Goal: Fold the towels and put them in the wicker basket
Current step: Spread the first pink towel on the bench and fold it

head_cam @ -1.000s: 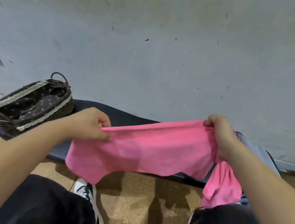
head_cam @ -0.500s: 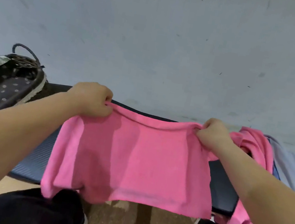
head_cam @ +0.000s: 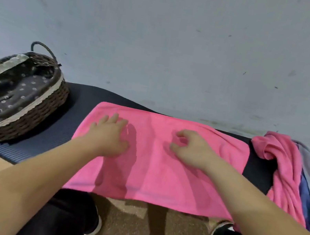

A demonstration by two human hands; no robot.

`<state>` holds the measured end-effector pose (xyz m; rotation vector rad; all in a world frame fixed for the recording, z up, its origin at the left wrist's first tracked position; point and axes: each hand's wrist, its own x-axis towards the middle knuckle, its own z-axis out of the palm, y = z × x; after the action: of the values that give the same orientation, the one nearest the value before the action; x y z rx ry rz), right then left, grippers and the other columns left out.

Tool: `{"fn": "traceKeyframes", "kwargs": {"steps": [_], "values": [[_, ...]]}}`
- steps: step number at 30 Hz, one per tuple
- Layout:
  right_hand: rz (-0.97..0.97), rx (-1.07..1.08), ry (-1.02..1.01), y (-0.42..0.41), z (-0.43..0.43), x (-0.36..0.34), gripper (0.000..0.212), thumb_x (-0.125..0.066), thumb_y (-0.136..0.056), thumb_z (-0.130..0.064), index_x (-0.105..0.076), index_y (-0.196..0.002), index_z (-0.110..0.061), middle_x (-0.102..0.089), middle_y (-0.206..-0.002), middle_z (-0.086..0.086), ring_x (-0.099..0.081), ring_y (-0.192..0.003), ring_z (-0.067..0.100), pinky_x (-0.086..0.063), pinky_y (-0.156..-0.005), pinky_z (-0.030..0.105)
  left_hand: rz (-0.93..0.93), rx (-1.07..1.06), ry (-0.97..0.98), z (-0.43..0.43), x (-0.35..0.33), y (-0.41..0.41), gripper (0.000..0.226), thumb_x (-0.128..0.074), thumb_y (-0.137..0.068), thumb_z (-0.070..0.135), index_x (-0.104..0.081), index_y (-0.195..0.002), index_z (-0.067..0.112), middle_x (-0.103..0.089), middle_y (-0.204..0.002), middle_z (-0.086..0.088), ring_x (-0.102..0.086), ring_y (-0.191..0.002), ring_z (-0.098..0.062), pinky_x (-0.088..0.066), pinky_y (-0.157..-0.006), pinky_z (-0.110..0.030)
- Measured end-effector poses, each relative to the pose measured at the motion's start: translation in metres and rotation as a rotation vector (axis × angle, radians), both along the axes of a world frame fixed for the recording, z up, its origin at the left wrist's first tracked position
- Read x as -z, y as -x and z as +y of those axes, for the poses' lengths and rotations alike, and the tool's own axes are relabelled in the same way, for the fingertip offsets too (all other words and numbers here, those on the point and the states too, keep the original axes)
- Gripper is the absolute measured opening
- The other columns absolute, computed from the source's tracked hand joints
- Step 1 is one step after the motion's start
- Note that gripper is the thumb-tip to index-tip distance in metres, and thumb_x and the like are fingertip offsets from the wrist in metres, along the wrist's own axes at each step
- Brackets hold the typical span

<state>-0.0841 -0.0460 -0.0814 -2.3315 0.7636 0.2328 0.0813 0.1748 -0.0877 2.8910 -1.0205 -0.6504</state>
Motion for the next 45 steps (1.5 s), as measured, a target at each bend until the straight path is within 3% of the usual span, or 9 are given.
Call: {"fn": "traceKeyframes", "kwargs": {"steps": [5, 12, 19, 24, 28, 34, 38, 42, 45], "values": [[0.275, -0.242, 0.103, 0.02, 0.035, 0.016, 0.08, -0.049, -0.094, -0.071, -0.011, -0.161, -0.051, 0.014, -0.173, 0.002, 0.014, -0.159, 0.03, 0.002, -0.128, 0.055, 0.105, 0.008, -0.063, 0.026, 0.016, 0.035, 0.09, -0.045, -0.096, 0.065, 0.004, -0.164, 0.032, 0.016, -0.172, -0.007, 0.01, -0.158, -0.038, -0.006, -0.125, -0.061], [0.037, -0.059, 0.257, 0.0, 0.035, 0.016, 0.079, -0.03, -0.077, -0.08, -0.06, -0.132, -0.031, -0.042, -0.153, 0.012, -0.03, -0.147, 0.033, -0.027, -0.121, 0.048, -0.178, -0.045, 0.084, 0.024, 0.013, 0.002, 0.064, -0.046, -0.098, 0.056, -0.037, -0.152, 0.023, -0.027, -0.164, -0.009, -0.027, -0.148, -0.036, -0.031, -0.117, -0.052], [0.018, -0.206, 0.242, -0.041, 0.058, 0.032, 0.069, -0.05, -0.096, -0.063, -0.028, -0.158, -0.044, -0.008, -0.173, -0.001, 0.001, -0.16, 0.023, -0.001, -0.125, 0.058, -0.146, -0.491, 0.258, 0.028, 0.02, -0.071, 0.034, -0.047, -0.102, 0.033, -0.056, -0.126, 0.012, -0.048, -0.132, -0.015, -0.045, -0.121, -0.04, -0.041, -0.096, -0.048], [0.018, -0.251, 0.338, -0.061, 0.074, 0.037, 0.069, -0.048, -0.096, -0.064, -0.031, -0.158, -0.039, -0.01, -0.173, 0.003, -0.002, -0.159, 0.028, 0.002, -0.125, 0.059, -0.02, -0.437, 0.431, 0.023, 0.015, -0.068, 0.022, -0.066, -0.088, 0.034, -0.053, -0.074, 0.023, -0.063, -0.094, -0.003, -0.061, -0.09, -0.028, -0.053, -0.075, -0.041], [0.006, -0.231, 0.288, -0.069, 0.082, 0.04, 0.07, -0.047, -0.097, -0.064, -0.031, -0.159, -0.036, -0.008, -0.173, 0.006, -0.001, -0.159, 0.032, -0.003, -0.127, 0.054, -0.039, -0.451, 0.641, 0.026, 0.006, -0.075, 0.019, -0.061, -0.092, 0.019, -0.048, -0.08, 0.016, -0.055, -0.073, 0.004, -0.049, -0.064, -0.012, -0.039, -0.056, -0.031], [0.02, -0.236, 0.292, -0.068, 0.082, 0.037, 0.069, -0.044, -0.097, -0.067, -0.03, -0.159, -0.039, -0.008, -0.173, 0.002, -0.001, -0.159, 0.028, -0.004, -0.128, 0.051, -0.114, -0.557, 0.861, 0.04, 0.003, -0.09, 0.022, -0.061, -0.086, 0.003, -0.062, -0.104, 0.016, -0.064, -0.094, 0.008, -0.063, -0.083, -0.012, -0.048, -0.076, -0.024], [0.029, -0.235, 0.271, -0.068, 0.082, 0.033, 0.07, -0.044, -0.097, -0.066, -0.029, -0.159, -0.039, -0.005, -0.174, 0.003, 0.0, -0.16, 0.028, -0.004, -0.128, 0.051, -0.336, -0.459, 0.66, 0.045, -0.01, -0.094, 0.034, -0.063, -0.085, 0.002, -0.061, -0.117, 0.015, -0.057, -0.12, -0.006, -0.057, -0.109, -0.03, -0.048, -0.093, -0.043], [0.155, -0.218, 0.332, -0.066, 0.087, 0.02, 0.075, -0.041, -0.095, -0.071, -0.018, -0.16, -0.042, 0.004, -0.173, 0.006, 0.005, -0.158, 0.036, -0.008, -0.124, 0.063, -0.076, -0.246, 0.259, 0.028, -0.01, -0.047, 0.049, -0.06, -0.09, 0.046, -0.053, -0.131, 0.019, -0.051, -0.132, -0.011, -0.055, -0.122, -0.038, -0.05, -0.099, -0.05], [0.366, -0.209, 0.294, -0.059, 0.087, 0.009, 0.083, -0.033, -0.091, -0.08, 0.0, -0.16, -0.048, 0.018, -0.172, 0.003, 0.014, -0.157, 0.039, -0.014, -0.118, 0.073, 0.16, -0.139, -0.06, 0.017, 0.009, -0.013, 0.097, -0.046, -0.09, 0.075, -0.008, -0.163, 0.024, -0.004, -0.169, -0.023, -0.008, -0.153, -0.05, -0.018, -0.124, -0.057]]}}
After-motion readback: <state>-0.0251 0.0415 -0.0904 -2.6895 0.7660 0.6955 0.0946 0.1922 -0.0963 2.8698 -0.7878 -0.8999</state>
